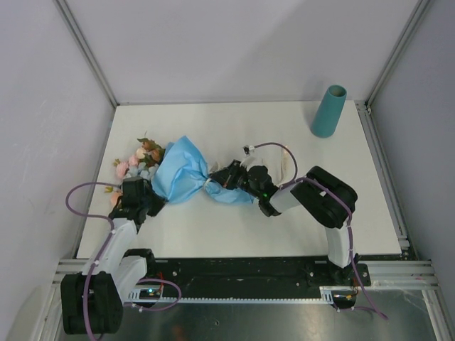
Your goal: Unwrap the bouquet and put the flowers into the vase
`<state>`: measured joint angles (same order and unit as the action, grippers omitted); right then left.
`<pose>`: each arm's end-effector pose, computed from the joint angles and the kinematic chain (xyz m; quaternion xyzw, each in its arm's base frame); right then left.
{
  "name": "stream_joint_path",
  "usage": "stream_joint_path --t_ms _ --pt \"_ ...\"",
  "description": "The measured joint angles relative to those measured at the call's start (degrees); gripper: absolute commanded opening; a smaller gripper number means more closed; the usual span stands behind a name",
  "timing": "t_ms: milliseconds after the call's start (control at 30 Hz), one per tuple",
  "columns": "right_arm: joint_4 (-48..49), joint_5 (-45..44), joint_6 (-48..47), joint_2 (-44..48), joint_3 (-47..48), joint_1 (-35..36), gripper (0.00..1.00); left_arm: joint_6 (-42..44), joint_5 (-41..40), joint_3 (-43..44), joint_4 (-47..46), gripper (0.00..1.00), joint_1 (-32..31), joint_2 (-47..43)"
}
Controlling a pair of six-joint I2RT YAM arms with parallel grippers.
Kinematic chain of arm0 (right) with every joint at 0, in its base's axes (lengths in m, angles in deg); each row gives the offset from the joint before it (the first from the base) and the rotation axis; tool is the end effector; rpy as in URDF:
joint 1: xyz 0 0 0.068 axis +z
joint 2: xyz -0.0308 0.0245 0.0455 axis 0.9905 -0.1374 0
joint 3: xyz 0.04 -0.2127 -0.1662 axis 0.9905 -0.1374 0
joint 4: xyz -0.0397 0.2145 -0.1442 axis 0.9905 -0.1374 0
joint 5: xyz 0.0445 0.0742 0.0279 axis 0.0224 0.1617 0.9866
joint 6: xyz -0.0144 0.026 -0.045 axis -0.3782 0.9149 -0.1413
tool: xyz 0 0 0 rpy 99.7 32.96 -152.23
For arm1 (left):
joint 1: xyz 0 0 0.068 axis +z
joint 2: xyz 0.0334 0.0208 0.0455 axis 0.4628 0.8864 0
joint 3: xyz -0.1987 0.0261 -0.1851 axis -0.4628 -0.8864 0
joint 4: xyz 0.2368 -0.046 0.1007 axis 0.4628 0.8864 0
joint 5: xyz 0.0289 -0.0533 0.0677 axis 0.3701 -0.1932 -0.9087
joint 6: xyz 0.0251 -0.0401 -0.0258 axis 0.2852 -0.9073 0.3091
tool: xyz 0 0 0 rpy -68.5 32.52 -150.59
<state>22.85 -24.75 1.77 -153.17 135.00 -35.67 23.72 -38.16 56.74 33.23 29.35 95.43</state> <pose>0.2657 0.2840 0.1439 0.0155 0.7353 0.5406 0.4085 0.1713 0.0028 0.1721 -0.3875 0.8462 -0.1763 0.3205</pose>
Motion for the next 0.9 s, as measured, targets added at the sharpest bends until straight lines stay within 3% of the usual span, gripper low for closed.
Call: stream_joint_path --t_ms 200,600,900 --pt "2.4 3.0 -3.5 0.0 0.4 1.9 0.00 0.1 -0.9 0.0 0.9 0.00 0.0 1.0" --pt "-12.6 -5.5 -10.7 3.8 5.2 5.5 0.00 0.6 -1.4 0.1 1.6 0.00 0.0 2.3" --pt "-12.5 -4.1 -3.1 4.8 3.5 1.5 0.00 1.0 -2.9 0.1 1.5 0.00 -0.1 2.1"
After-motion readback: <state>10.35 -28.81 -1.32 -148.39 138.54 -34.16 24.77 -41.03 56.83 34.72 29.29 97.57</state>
